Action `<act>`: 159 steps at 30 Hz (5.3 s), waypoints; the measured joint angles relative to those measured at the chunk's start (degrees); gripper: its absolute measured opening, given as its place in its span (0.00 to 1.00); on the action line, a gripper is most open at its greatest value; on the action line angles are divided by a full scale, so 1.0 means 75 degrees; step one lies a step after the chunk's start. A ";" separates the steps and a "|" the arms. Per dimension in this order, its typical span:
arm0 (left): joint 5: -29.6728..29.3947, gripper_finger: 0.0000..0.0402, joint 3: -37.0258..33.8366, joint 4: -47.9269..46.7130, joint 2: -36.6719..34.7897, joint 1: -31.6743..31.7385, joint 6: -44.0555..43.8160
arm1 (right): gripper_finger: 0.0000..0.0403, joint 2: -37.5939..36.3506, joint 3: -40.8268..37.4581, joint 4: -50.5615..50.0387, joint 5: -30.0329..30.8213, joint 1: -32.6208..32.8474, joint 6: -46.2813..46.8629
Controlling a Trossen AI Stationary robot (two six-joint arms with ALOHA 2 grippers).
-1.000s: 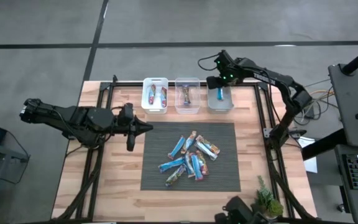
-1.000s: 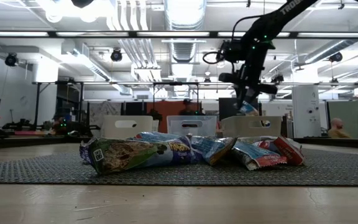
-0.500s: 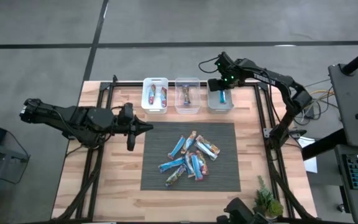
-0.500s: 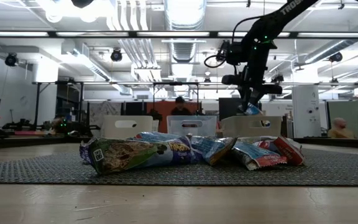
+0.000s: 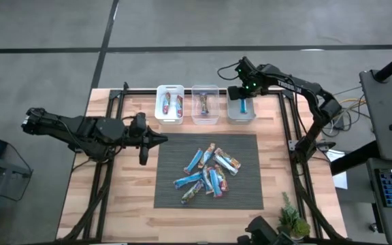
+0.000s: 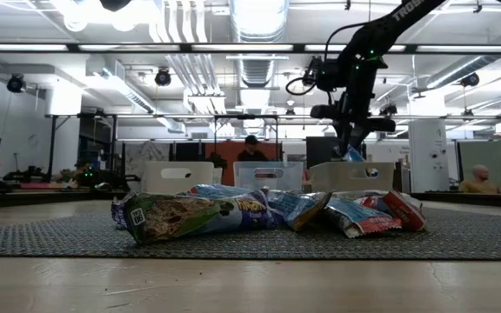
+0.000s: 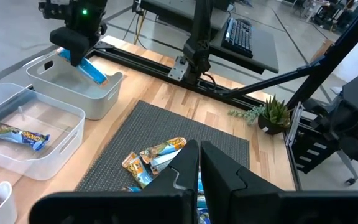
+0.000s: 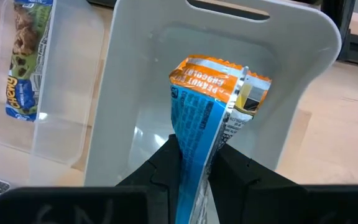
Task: Pick and place Granola Bars by type
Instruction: Put the yellow granola bar into the gray bin, then put the blue granola bar into the transparent bin
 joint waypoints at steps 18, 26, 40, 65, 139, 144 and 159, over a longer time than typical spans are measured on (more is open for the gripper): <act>0.0000 0.00 0.0000 0.0002 0.0000 0.0000 -0.0175 | 0.42 -0.0018 -0.0460 -0.0057 0.0084 0.0078 -0.0274; 0.0000 0.00 0.0000 0.0001 0.0000 0.0000 -0.0159 | 0.42 -0.0989 -0.0446 -0.0014 0.0070 0.0962 -0.0807; -0.0158 0.00 0.0000 0.0002 0.0000 0.0000 -0.0274 | 0.42 -0.2566 -0.0455 0.0025 0.0082 0.4266 -0.0522; 0.0547 0.34 0.0000 -0.0014 0.1221 0.0017 -0.0109 | 0.42 -0.2815 -0.0475 0.0036 0.1082 0.6839 0.0807; 0.1133 0.34 0.0000 -0.3571 0.3561 0.0440 0.0023 | 0.42 -0.0125 -0.1914 0.0789 0.0105 0.6868 0.0580; 0.1128 0.34 -0.0132 -0.3615 0.3072 0.0443 0.0019 | 0.42 -0.0652 -0.2222 0.1027 0.0091 0.6851 0.0618; 0.1088 0.34 -0.0733 -0.3252 0.2295 0.0449 -0.0200 | 0.42 -0.1349 -0.3244 0.1981 0.0292 0.6752 0.0801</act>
